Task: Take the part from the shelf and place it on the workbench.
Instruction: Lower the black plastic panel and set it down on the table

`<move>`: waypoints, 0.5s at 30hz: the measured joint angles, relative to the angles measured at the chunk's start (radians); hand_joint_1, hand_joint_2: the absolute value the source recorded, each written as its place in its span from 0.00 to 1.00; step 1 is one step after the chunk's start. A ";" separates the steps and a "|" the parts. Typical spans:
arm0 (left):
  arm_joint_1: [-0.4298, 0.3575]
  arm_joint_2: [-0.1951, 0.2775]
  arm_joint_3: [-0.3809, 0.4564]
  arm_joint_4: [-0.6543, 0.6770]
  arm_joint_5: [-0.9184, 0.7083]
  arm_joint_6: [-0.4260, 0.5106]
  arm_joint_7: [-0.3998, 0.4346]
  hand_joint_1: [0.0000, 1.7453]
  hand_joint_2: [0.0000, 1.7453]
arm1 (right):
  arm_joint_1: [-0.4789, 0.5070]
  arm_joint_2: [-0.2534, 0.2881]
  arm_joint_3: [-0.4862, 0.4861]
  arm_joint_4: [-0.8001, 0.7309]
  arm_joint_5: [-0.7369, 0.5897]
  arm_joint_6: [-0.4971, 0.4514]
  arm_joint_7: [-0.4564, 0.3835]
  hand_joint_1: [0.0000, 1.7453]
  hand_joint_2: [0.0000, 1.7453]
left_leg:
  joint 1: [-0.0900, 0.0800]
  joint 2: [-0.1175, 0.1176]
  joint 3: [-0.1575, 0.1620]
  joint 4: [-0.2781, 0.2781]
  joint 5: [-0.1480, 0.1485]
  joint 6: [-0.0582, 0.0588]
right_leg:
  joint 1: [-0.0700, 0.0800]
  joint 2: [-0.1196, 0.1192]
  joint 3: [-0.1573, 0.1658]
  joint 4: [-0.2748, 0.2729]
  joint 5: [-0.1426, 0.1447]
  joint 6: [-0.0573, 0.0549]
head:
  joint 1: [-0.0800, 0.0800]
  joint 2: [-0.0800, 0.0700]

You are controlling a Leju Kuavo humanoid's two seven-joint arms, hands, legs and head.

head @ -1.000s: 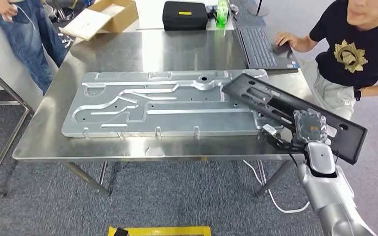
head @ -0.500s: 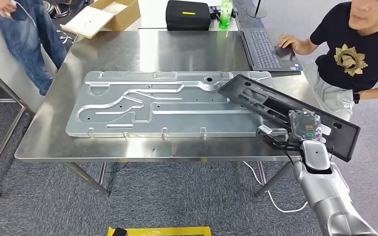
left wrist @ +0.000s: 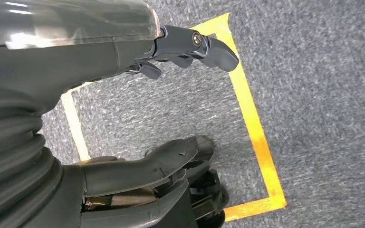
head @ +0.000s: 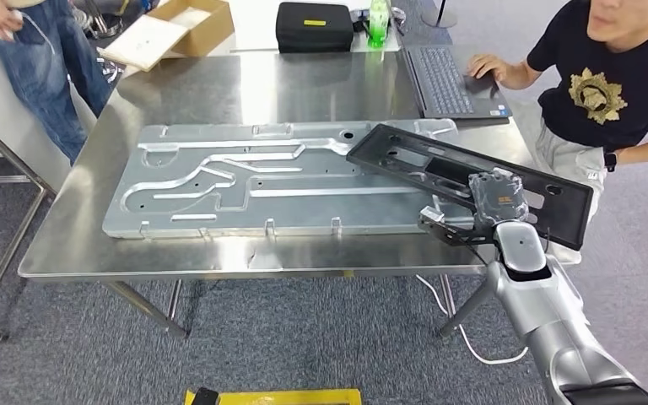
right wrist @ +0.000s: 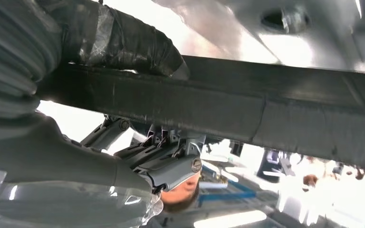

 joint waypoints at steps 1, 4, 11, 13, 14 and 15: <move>0.000 -0.001 0.000 0.000 0.000 0.002 -0.001 0.00 1.00 | 0.001 0.004 0.006 -0.008 0.002 0.002 0.003 1.00 1.00 | 0.003 0.000 -0.024 0.056 -0.031 -0.005 | 0.001 0.000 0.000 0.000 0.000 -0.003 | 0.000 0.000; 0.002 -0.001 0.000 0.000 0.000 0.001 -0.001 0.00 1.00 | 0.008 0.013 0.018 -0.022 0.004 0.007 0.006 1.00 1.00 | 0.008 0.000 -0.092 0.196 -0.079 -0.010 | 0.005 -0.001 0.001 0.001 -0.002 -0.009 | 0.000 0.000; 0.001 0.000 0.003 0.000 0.008 -0.079 -0.053 0.00 1.00 | 0.006 0.030 0.052 -0.063 0.009 0.035 -0.011 1.00 1.00 | -0.003 -0.001 0.030 -0.070 0.044 0.014 | 0.009 0.004 0.002 -0.002 -0.003 0.005 | 0.000 0.000; 0.003 0.000 0.005 0.000 0.011 -0.102 -0.067 0.00 1.00 | 0.004 0.033 0.071 -0.079 0.014 0.044 -0.017 1.00 1.00 | -0.001 -0.001 0.035 -0.083 0.050 0.023 | 0.008 0.004 0.003 -0.004 -0.005 0.015 | 0.000 0.000; 0.002 0.000 0.006 0.000 0.012 -0.109 -0.070 0.00 1.00 | 0.003 0.036 0.080 -0.087 0.017 0.047 -0.020 1.00 1.00 | 0.001 0.000 0.040 -0.091 0.055 0.029 | 0.008 0.003 0.000 0.006 -0.015 0.018 | 0.000 0.000; 0.001 0.000 0.007 0.000 0.013 -0.112 -0.072 0.00 1.00 | 0.001 0.038 0.088 -0.093 0.019 0.049 -0.021 1.00 1.00 | 0.003 0.001 0.043 -0.099 0.059 0.035 | 0.008 0.003 -0.013 0.036 -0.035 0.021 | 0.001 0.000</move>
